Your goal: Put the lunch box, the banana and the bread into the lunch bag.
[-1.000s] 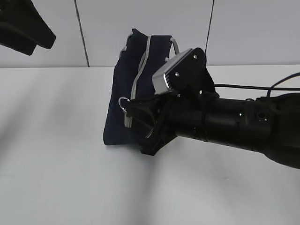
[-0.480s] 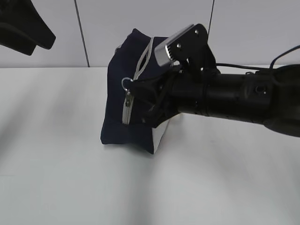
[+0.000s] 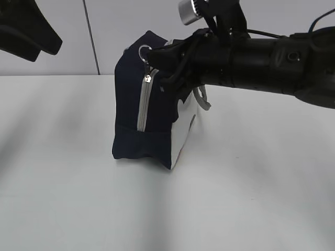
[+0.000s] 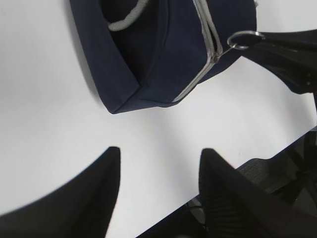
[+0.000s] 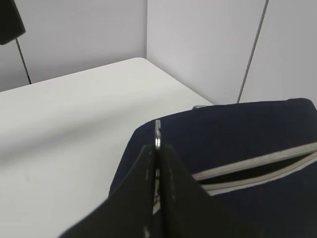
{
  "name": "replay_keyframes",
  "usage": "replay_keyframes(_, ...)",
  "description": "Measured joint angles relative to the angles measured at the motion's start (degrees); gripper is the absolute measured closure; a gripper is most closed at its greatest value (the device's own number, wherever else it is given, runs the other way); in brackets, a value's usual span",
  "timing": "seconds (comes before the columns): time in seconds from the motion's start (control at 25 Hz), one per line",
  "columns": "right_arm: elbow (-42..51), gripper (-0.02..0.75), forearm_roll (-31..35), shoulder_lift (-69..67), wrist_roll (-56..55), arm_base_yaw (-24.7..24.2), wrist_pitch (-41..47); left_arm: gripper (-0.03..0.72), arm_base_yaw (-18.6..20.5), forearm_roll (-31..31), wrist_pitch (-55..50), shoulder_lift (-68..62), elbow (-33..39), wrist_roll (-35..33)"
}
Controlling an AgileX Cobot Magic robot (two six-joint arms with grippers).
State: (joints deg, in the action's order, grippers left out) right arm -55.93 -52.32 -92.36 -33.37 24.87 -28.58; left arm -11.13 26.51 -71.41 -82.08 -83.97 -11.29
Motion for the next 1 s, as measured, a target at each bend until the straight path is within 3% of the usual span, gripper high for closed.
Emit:
replay_keyframes(0.32, -7.67, 0.754, -8.0, -4.28, -9.96, -0.71, 2.36, 0.318, 0.0, 0.16, 1.05, 0.0, 0.0, -1.71)
replay_keyframes(0.52, -11.26, 0.754, -13.22, -5.71, -17.32, -4.73, 0.29, 0.318, 0.0, 0.47, 3.49, -0.11, 0.0, -3.55)
replay_keyframes(0.76, -15.4, 0.754, -20.03, -7.18, -23.84, -6.85, -1.39, 0.318, 0.0, 6.14, 5.43, -3.39, 0.0, -9.28)
replay_keyframes(1.0, -20.58, 0.754, -22.06, -11.23, -27.2, -6.99, -1.49, 0.318, 0.0, 10.29, 6.94, -7.77, 0.0, -14.4)
